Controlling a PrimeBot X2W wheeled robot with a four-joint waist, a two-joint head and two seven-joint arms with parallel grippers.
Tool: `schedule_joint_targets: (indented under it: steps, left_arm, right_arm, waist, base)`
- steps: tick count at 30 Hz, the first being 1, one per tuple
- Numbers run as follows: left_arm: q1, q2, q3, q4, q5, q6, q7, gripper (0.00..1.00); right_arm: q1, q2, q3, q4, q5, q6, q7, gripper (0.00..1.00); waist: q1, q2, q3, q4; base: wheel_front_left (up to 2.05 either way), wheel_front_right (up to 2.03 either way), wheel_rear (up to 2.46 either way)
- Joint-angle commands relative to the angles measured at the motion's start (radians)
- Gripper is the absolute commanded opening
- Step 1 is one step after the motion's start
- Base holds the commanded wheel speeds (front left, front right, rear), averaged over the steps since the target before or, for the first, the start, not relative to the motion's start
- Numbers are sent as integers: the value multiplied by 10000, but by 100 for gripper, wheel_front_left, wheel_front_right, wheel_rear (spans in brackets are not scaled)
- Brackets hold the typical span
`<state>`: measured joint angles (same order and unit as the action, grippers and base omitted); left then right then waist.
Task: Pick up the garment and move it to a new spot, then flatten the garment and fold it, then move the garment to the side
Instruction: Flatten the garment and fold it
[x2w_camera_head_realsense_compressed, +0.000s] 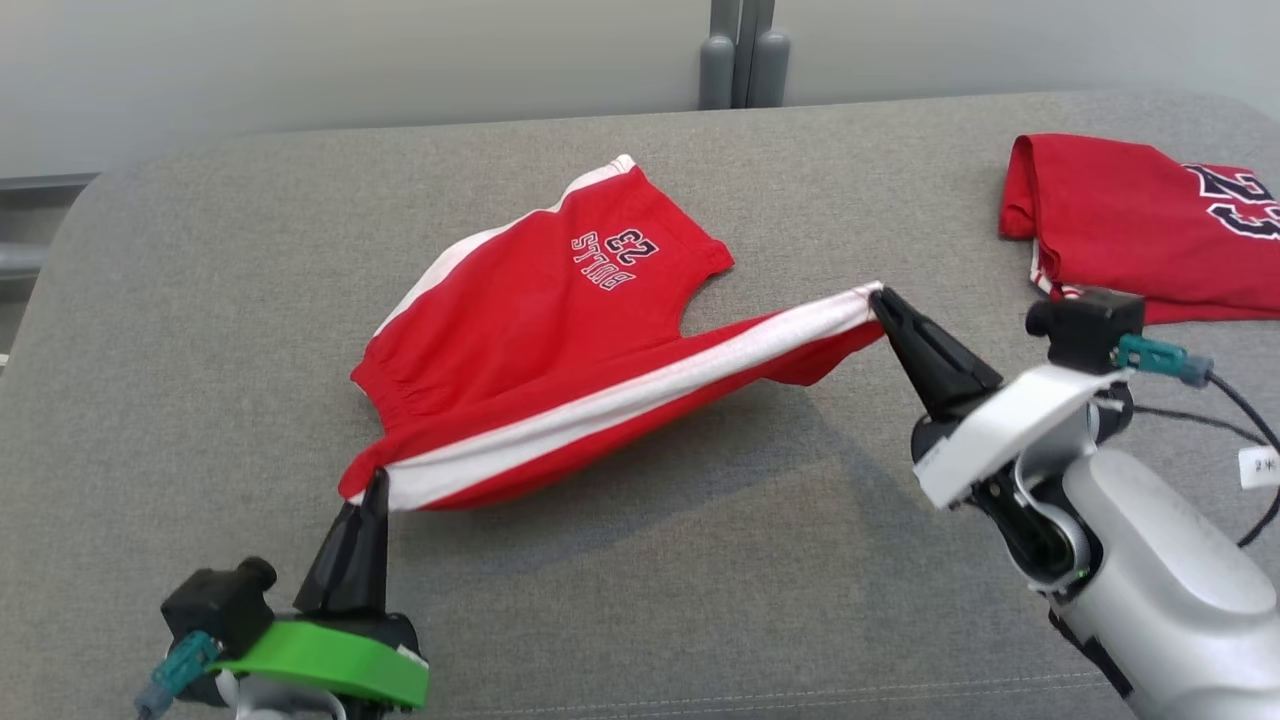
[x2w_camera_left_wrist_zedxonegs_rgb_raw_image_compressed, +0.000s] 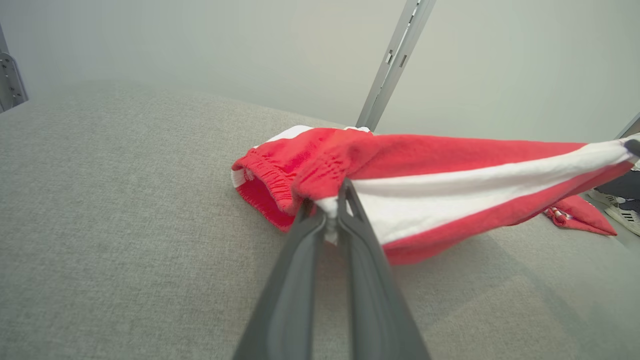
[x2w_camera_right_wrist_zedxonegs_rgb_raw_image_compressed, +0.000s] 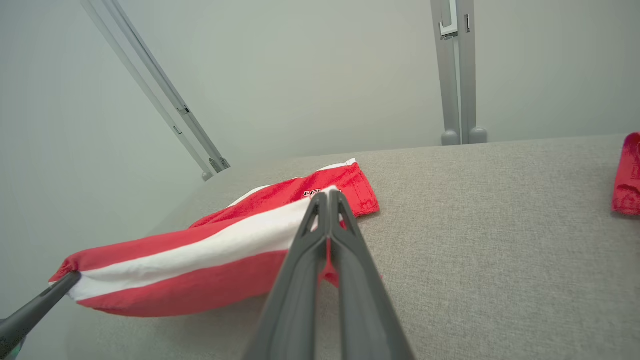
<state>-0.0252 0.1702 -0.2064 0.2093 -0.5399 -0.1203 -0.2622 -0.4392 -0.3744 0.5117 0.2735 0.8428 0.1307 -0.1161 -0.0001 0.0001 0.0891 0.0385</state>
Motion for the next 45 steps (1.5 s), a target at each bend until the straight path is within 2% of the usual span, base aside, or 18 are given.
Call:
schedule_joint_targets:
  steps: [1,8,9,16,22,34,39,45]
  left_arm:
    - [-485,106,29,114,61,-39,-27,0]
    - [-2312,260,-266,837,-43,-97,-27,0]
    - [-2312,260,-266,837,-43,-97,-27,0]
    - [-4322,201,-914,1769,-329,-113,-27,0]
    - [-5555,70,-1173,2424,-489,-114,-27,0]
    - [-6546,-530,-1590,2967,-429,-116,-25,0]
    - [-6768,-738,-1865,3171,-593,-116,-27,0]
    - [-6996,-833,-2044,3360,-664,-116,-27,0]
  right_arm:
    - [-618,96,26,274,-236,0,134,0]
    - [-3180,460,255,1875,-634,0,441,0]
    - [-3180,460,255,1875,-634,0,441,0]
    - [-5762,705,810,4039,-893,0,638,0]
    - [-7319,969,1499,5620,-853,0,661,0]
    - [-9173,1270,2443,7846,-527,0,-22,0]
    - [-9491,1511,2802,8795,-466,0,-148,0]
    - [-9702,1489,3118,9317,-576,0,-511,0]
  waist:
    - [1,-1,192,181]
    - [1,-1,1143,695]
    - [1,-1,1143,695]
    - [1,-1,2285,1267]
    - [1,-1,3040,1708]
    - [1,-1,3784,2529]
    - [1,-1,3996,2781]
    - [1,-1,4177,2908]
  base:
    - [0,0,0]
    - [0,0,0]
    - [0,0,0]
    - [0,0,0]
    - [0,0,0]
    - [0,0,0]
    - [0,0,0]
    - [0,0,0]
